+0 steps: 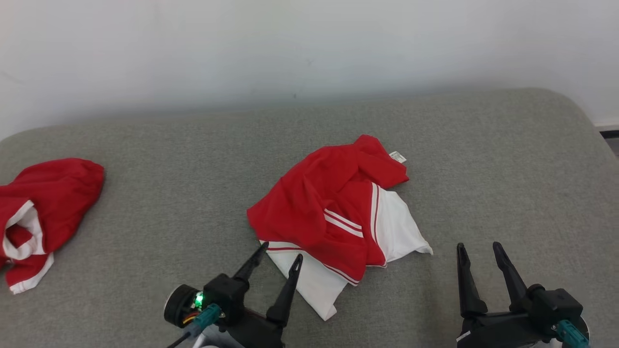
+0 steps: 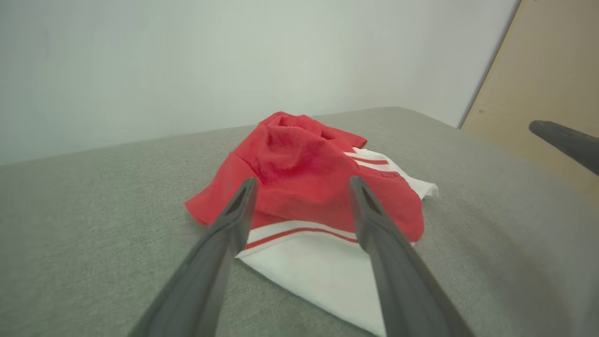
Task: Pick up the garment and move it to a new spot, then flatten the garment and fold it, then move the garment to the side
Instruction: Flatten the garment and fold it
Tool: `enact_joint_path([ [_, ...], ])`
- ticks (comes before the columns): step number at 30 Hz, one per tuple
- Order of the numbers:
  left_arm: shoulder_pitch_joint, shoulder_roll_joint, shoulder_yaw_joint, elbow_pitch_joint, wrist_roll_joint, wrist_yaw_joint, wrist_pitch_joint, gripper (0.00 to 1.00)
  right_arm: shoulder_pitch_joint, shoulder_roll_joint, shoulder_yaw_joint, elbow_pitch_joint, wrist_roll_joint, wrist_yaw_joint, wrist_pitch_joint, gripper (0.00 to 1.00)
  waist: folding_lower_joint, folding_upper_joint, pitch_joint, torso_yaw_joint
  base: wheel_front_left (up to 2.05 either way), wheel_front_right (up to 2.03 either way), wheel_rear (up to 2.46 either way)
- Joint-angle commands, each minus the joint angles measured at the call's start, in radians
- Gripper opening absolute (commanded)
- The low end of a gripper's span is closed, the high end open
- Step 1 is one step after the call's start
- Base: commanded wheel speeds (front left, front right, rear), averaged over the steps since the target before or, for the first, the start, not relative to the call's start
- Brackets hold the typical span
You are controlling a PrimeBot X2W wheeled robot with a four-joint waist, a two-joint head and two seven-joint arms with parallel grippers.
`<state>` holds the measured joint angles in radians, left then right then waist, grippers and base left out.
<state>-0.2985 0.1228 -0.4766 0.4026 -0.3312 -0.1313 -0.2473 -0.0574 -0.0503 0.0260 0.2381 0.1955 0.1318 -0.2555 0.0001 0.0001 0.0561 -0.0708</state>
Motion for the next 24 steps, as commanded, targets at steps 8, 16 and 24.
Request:
enact_joint_path([
  [8, -0.033, -0.008, -0.107, 0.135, 0.006, 0.002, 0.022, 1.00, -0.016, 0.000, -0.008, 0.008, 0.014, -0.002, -0.008, 1.00, -0.0001, -0.0001, 0.059, -0.091, 0.00, 0.00, 0.00],
  [16, -0.069, -0.014, -0.163, 0.291, 0.042, 0.014, 0.046, 1.00, -0.030, 0.000, -0.003, 0.011, 0.019, -0.002, -0.009, 1.00, -0.0001, -0.0001, 0.074, -0.123, 0.00, 0.00, 0.00],
  [24, -0.108, -0.040, -0.185, 0.399, 0.033, 0.014, 0.033, 0.00, -0.030, 0.000, -0.017, 0.005, 0.017, -0.002, -0.011, 1.00, -0.0001, -0.0001, 0.085, -0.121, 0.00, 0.00, 0.00],
])
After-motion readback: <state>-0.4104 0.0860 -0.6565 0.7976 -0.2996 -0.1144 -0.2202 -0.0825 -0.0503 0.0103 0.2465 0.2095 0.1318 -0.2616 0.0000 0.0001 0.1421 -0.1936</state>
